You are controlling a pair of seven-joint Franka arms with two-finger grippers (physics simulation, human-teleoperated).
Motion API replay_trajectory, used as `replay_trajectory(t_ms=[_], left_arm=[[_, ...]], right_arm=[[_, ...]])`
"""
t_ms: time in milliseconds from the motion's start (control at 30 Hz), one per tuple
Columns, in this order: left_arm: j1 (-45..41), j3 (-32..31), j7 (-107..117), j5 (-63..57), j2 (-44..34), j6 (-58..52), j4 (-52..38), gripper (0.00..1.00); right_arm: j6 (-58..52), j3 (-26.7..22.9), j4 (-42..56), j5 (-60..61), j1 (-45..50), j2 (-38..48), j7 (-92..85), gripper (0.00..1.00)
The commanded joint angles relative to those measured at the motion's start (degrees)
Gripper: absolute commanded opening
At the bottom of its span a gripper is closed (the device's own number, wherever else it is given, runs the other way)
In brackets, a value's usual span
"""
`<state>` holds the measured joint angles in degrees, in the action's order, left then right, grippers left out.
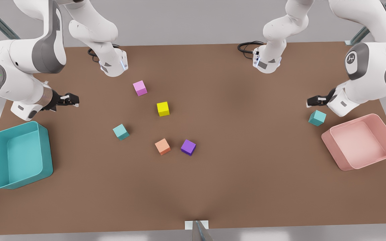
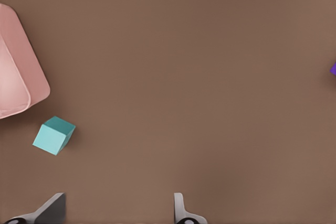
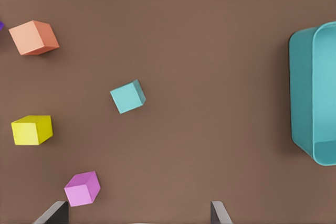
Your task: Stack the two blue cubes on top of each other
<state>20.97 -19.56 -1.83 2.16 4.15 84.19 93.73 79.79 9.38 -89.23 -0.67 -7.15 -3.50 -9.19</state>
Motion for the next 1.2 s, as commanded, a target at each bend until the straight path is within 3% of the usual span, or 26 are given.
replay_trajectory(t_ms=[0,200,433,633,733,833,1167], left_arm=[[-0.4,-0.1,-0.8,0.0,0.1,1.0,0.0,1.00],[-0.1,-0.1,-0.9,0.0,0.1,1.0,0.0,1.00],[-0.1,-0.1,-1.0,0.0,0.4,0.9,0.1,1.00],[-0.1,-0.1,-1.0,0.0,0.4,0.9,0.0,1.00],[-0.1,-0.1,-1.0,-0.1,0.4,0.9,0.0,1.00],[-0.1,-0.1,-1.0,0.0,0.4,0.9,0.0,1.00],[-0.1,-0.1,-1.0,-0.1,0.8,0.9,0.1,1.00]], right_arm=[[0.6,0.0,0.1,0.1,0.3,0.0,-2.8,1.00],[0.3,0.3,0.5,-1.4,0.1,-5.4,-1.8,1.00],[-3.2,0.1,-5.2,8.4,-0.2,-11.2,49.9,1.00],[31.6,-3.0,-31.5,7.5,0.6,-2.0,49.8,1.00],[38.7,-2.7,-35.6,8.8,3.4,-2.4,72.6,1.00],[56.0,-2.7,-42.3,8.8,5.4,-3.9,76.2,1.00],[60.8,-2.8,-41.9,16.7,6.1,-8.2,80.4,1.00]])
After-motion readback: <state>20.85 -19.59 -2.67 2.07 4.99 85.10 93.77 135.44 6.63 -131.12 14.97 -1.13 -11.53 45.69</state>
